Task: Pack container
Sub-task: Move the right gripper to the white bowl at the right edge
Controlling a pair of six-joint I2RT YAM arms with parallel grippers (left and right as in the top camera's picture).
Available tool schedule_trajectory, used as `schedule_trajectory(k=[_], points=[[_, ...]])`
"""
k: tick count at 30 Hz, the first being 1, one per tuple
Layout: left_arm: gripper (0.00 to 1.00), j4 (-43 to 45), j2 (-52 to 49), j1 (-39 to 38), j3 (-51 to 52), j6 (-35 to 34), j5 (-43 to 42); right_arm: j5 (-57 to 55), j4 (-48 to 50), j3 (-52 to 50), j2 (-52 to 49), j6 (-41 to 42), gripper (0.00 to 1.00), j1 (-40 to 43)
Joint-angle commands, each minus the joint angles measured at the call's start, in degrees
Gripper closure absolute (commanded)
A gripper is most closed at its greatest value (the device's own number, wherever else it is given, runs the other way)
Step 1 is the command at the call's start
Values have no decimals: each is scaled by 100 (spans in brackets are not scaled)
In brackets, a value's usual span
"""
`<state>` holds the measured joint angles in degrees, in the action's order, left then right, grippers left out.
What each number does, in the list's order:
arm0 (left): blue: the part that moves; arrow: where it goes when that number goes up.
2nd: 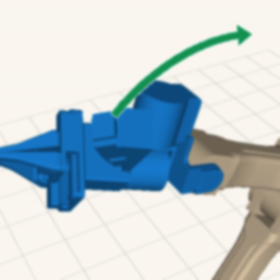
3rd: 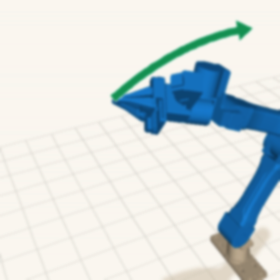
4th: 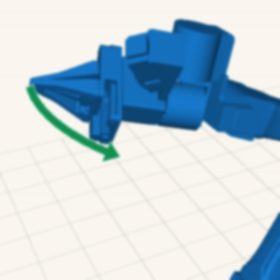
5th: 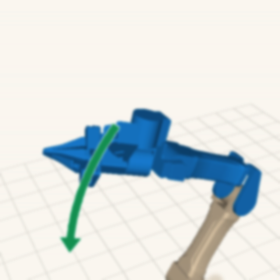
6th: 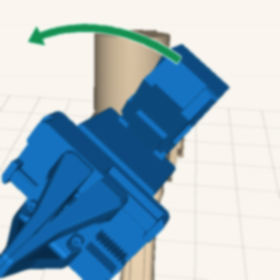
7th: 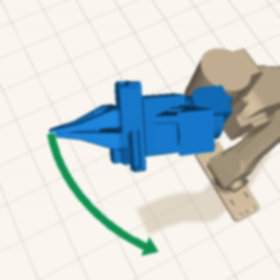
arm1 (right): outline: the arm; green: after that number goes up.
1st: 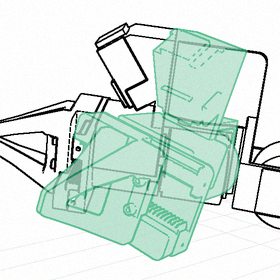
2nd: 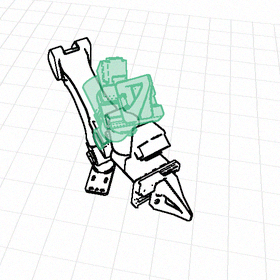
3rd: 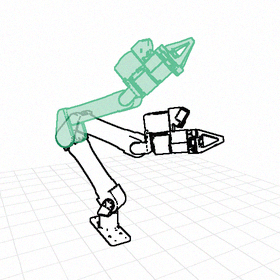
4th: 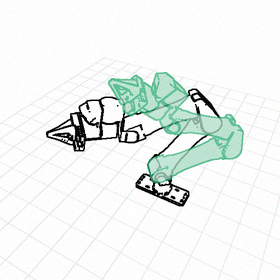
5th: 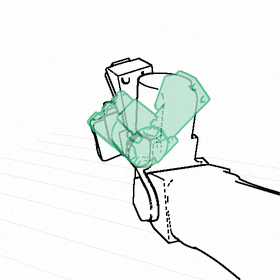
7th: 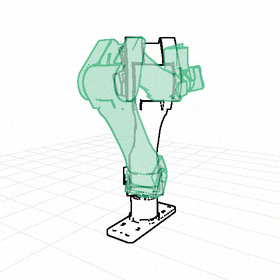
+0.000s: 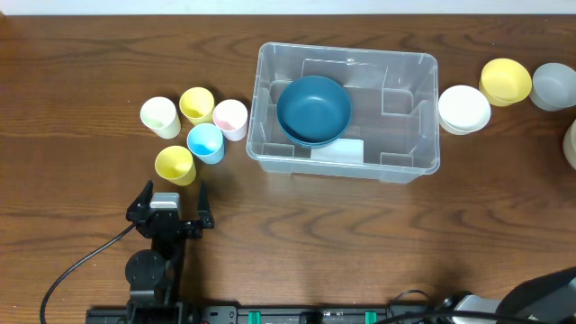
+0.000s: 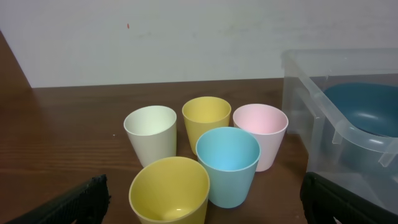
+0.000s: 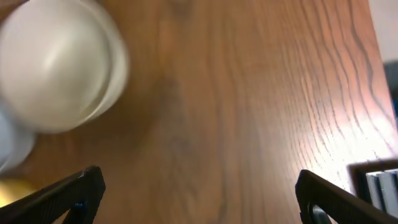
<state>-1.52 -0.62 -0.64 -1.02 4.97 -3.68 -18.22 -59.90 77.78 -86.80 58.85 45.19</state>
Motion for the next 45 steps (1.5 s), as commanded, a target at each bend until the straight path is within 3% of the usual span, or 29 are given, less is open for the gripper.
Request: schedule_trajectory(k=[1, 5, 8, 12, 19, 24, 32, 45], points=[[2, -219, 33, 24, 79, 81, -83, 433, 413, -595, -166, 284, 1, 387], [2, -219, 33, 24, 79, 81, -83, 511, 1279, -1305, -225, 271, 1, 584], [2, -219, 33, 24, 79, 81, -83, 638, 2026, -1650, -238, -199, 1, 691], [2, -216, 33, 24, 79, 81, -83, 1189, 2662, -1657, -236, -876, 1, 704], [2, -216, 33, 24, 79, 81, -83, 1373, 3121, -1449, -245, -1305, 1, 686], [2, -216, 33, 24, 79, 81, -83, 1388, 2955, -1045, -566, -1606, 1, 688], [2, -216, 33, 24, 79, 81, -83, 1390, 1211, 846, -1908, -1670, 1, 691], [2, -219, 33, 24, 79, 81, -83, 1305, 1631, 890, -2590, -1478, 1, 844]])
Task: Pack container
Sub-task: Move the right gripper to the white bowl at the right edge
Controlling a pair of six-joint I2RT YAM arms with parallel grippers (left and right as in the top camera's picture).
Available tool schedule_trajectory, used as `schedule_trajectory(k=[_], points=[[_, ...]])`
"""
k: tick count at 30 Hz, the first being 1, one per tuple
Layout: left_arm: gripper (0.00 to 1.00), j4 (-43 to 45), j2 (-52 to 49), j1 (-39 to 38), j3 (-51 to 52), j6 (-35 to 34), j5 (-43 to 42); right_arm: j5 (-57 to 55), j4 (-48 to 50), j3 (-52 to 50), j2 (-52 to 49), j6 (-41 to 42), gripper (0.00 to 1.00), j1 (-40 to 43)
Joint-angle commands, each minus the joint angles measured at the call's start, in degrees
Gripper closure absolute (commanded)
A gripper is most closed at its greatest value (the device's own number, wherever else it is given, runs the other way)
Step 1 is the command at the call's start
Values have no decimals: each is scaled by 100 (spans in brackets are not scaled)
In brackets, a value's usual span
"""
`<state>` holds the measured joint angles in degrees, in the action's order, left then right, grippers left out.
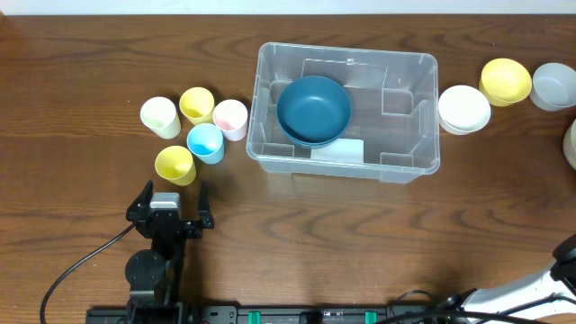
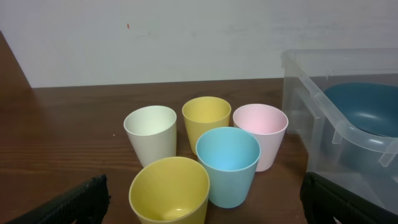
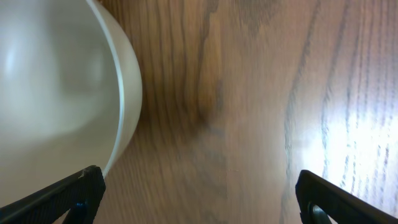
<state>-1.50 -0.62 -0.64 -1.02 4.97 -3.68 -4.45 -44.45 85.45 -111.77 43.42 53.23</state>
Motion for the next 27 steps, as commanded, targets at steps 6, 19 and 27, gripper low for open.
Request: schedule_trajectory(k=[6, 19, 27], points=[[2, -219, 33, 24, 79, 81, -83, -317, 332, 116, -321, 63, 1, 17], [2, -221, 33, 24, 79, 81, -83, -411, 656, 114, -981, -289, 1, 0], [2, -219, 33, 24, 79, 81, -83, -409, 562, 114, -981, -282, 52, 0]])
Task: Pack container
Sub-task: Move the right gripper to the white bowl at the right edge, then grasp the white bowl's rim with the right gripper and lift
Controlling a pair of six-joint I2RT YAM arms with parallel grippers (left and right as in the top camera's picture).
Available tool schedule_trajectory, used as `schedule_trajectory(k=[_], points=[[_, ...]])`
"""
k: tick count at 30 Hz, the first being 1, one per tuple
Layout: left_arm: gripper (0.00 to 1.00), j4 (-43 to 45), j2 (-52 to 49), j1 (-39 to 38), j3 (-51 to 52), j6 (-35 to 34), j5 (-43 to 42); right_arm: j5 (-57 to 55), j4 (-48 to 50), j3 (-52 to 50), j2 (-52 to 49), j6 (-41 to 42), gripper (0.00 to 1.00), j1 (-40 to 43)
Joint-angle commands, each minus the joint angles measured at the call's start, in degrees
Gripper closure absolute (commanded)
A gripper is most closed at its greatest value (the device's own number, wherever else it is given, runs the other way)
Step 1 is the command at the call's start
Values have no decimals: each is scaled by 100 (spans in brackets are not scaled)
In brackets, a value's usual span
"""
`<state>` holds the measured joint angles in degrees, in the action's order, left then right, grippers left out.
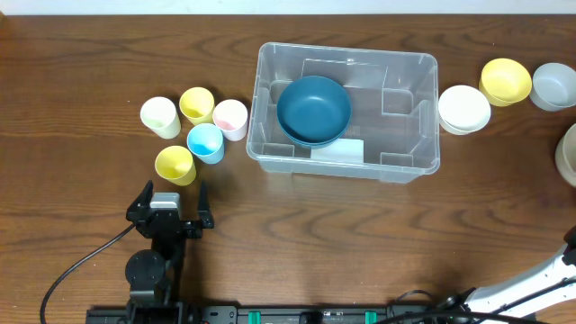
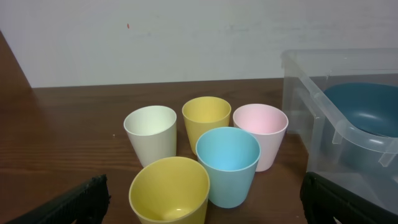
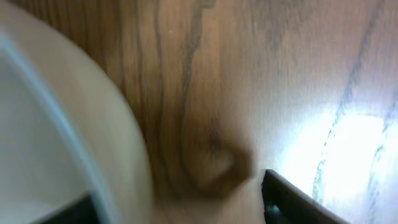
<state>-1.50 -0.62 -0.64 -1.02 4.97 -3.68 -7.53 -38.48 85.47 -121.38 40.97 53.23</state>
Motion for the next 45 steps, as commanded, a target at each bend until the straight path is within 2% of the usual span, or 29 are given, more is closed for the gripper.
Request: schedule_trajectory(k=[1, 4, 9, 18, 26, 30, 35, 40, 45], points=[[2, -221, 33, 24, 79, 81, -83, -101, -76, 111, -20, -35, 60, -4], [2, -221, 33, 24, 79, 81, -83, -101, -170, 111, -20, -35, 77, -4], [2, -221, 33, 24, 79, 81, -83, -76, -407, 114, -20, -33, 99, -4], [2, -219, 33, 24, 79, 81, -83, 1665, -562, 179, 444, -33, 99, -17], [2, -219, 33, 24, 79, 81, -83, 2953, -254, 195, 2179, -315, 99, -468], [2, -221, 33, 24, 79, 81, -83, 3145, -122, 195, 3163, -339, 99, -1108], [2, -221, 33, 24, 79, 81, -83, 2822, 170, 195, 3947, -337, 99, -2507], [2, -219, 33, 24, 79, 81, -83, 2243, 459, 195, 3917, -337, 99, -4242], [2, -221, 33, 24, 79, 81, -83, 1790, 734, 195, 3425, -337, 99, -5569]])
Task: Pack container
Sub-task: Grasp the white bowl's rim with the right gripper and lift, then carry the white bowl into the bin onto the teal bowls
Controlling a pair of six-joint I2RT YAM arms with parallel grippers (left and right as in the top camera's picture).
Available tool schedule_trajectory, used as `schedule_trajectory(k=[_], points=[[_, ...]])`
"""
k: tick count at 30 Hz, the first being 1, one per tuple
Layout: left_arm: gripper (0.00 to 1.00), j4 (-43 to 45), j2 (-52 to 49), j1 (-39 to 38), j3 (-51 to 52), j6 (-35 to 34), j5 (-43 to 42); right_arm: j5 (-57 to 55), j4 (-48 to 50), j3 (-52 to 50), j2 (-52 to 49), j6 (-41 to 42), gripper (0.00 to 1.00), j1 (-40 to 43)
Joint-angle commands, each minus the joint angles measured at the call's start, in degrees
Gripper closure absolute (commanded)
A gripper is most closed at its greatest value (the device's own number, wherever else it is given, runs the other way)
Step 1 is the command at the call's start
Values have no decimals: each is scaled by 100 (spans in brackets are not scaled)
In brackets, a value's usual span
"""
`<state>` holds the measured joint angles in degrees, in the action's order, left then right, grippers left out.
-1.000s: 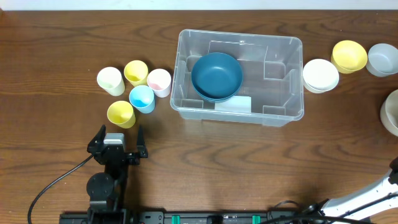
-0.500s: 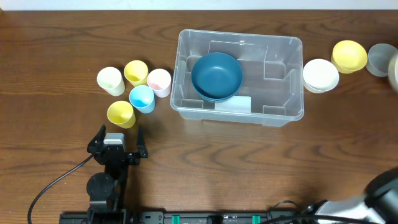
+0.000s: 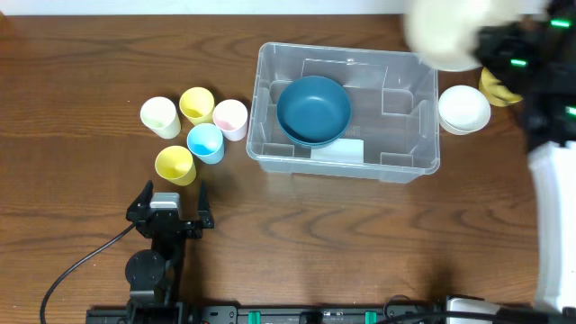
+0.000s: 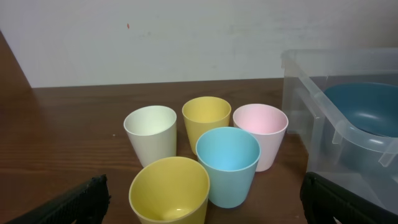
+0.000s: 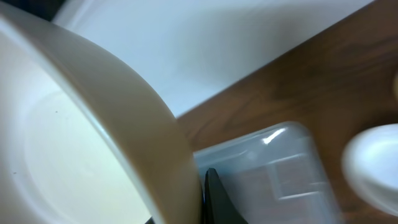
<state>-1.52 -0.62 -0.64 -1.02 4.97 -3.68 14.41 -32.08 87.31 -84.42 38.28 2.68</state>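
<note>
A clear plastic container (image 3: 409,144) stands mid-table with a dark blue bowl (image 3: 313,110) inside its left half. My right gripper (image 3: 486,40) is shut on the rim of a cream bowl (image 3: 443,34), held blurred in the air over the container's far right corner. In the right wrist view the cream bowl (image 5: 81,143) fills the left side, one black finger (image 5: 212,198) against its outer wall, with the container (image 5: 273,168) below. My left gripper (image 3: 171,200) is open near the front edge, facing several cups (image 4: 228,163).
A white bowl (image 3: 463,108) sits just right of the container, and a yellow bowl (image 3: 493,87) behind it is partly covered by my right arm. White, yellow, pink, blue and yellow cups (image 3: 205,141) cluster left of the container.
The cream bowl has left the table's far right edge and is now in the air over the container's far right corner, with my right gripper shut on it. My left arm has not moved.
My right wrist camera first looked down at pale bowls on the table. It was then close over the cream bowl at the right edge, then right at its rim. Now that bowl is gripped and above the container. The left arm stayed still throughout.
</note>
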Motion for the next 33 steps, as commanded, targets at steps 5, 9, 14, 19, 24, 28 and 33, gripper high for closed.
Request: schedule_trajectory(k=[5, 9, 14, 19, 24, 28, 33], points=[[2, -219, 33, 24, 79, 81, -83, -420, 278, 11, -1045, -63, 99, -1375], [2, -216, 33, 24, 79, 81, -83, -365, 269, 11, -1565, 116, 99, -1635], [2, -216, 33, 24, 79, 81, -83, -42, 188, 11, -2044, 195, 99, -1816], [2, -216, 33, 24, 79, 81, -83, -44, -138, 7, -2269, 214, 99, -1991], [2, -216, 33, 24, 79, 81, -83, -55, -358, 2, -2446, 210, 99, -2194], [2, -219, 33, 24, 79, 81, -83, -216, -422, -2, -2608, 195, 99, -2267], [2, -216, 33, 24, 79, 81, -83, -219, -415, -2, -2872, 195, 99, -2273]])
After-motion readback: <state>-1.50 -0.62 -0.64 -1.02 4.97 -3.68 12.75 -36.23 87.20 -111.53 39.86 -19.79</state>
